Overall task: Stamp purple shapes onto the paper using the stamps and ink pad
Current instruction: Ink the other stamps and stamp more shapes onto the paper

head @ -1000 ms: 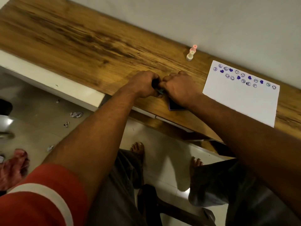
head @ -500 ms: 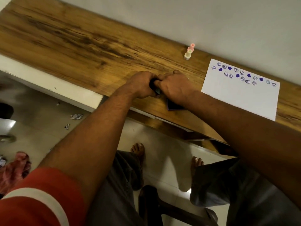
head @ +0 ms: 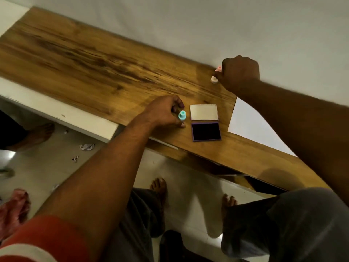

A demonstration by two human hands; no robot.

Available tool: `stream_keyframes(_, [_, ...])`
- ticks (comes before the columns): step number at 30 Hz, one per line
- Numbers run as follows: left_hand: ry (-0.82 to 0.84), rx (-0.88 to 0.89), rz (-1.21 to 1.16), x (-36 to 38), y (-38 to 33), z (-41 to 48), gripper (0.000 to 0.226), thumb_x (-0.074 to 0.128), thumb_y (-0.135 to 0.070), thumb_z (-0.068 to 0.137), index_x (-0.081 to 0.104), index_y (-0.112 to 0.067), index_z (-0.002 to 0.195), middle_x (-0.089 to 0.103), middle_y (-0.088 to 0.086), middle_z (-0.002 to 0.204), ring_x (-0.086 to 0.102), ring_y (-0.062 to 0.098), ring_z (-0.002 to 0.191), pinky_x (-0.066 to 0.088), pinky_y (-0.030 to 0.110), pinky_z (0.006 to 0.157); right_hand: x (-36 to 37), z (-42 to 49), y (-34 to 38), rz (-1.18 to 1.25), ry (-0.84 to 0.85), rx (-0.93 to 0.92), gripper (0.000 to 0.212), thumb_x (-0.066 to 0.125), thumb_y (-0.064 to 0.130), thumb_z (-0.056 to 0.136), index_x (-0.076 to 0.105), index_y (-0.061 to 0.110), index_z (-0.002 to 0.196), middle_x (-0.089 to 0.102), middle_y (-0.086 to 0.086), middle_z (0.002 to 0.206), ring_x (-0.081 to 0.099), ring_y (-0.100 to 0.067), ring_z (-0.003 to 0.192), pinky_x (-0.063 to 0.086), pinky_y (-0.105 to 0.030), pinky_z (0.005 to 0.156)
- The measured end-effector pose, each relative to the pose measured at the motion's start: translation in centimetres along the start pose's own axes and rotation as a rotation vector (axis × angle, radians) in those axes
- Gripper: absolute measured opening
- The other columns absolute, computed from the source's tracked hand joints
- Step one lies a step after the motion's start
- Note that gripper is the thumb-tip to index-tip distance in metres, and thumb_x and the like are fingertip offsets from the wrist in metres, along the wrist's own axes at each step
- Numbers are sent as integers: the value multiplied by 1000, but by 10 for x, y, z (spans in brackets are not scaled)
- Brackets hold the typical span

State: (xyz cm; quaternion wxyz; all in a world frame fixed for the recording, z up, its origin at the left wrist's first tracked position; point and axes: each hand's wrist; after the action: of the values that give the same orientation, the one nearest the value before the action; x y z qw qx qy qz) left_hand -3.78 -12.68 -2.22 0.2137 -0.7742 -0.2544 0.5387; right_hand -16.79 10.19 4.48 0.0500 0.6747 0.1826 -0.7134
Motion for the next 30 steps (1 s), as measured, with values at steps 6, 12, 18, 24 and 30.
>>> stream_keyframes(6, [26,2,-34,-6,2,1,76,103,-44,51,61,-43,114,63,-12,99,61,4,88,50,25,69,13,22,20,-134,146,-14,56,41,62,103,61,13,83,49,-5,66,59,-29,68,39,-33,62])
stream_keyframes(12, [28,49,-48,-12,0,-2,72,101,-40,58,61,-43,117,61,-11,103,60,5,95,47,25,71,29,10,28,-172,162,-118,48,39,47,108,70,11,111,71,-14,106,70,-37,96,47,-39,68])
stream_keyframes(18, [-172,165,-174,-20,-19,-7,56,91,-60,67,72,-35,114,61,-13,92,57,2,79,45,27,68,19,-31,18,53,154,-210,47,42,48,107,67,9,108,65,-16,92,63,-33,81,52,-40,69])
stream_keyframes(24, [-354,389,-72,-2,-64,-17,60,82,-63,76,75,-27,123,65,-7,88,63,14,83,54,44,74,2,-96,5,682,140,-114,47,32,50,109,63,20,90,65,0,83,62,-24,80,45,-36,69])
stream_keyframes(30, [-375,454,-32,6,-85,-22,35,85,-49,81,80,-23,104,61,-7,79,58,16,75,50,42,66,-5,-113,2,738,103,-120,46,35,46,111,63,17,89,68,-7,82,62,-25,77,48,-41,70])
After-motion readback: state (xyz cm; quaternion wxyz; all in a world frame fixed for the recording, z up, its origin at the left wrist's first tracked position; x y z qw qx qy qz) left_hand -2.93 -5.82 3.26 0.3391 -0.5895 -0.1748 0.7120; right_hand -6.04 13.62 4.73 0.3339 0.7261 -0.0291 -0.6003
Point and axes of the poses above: each hand's wrist, its own z-axis towards the middle knuckle, its own x-axis out of the palm, y = z × x
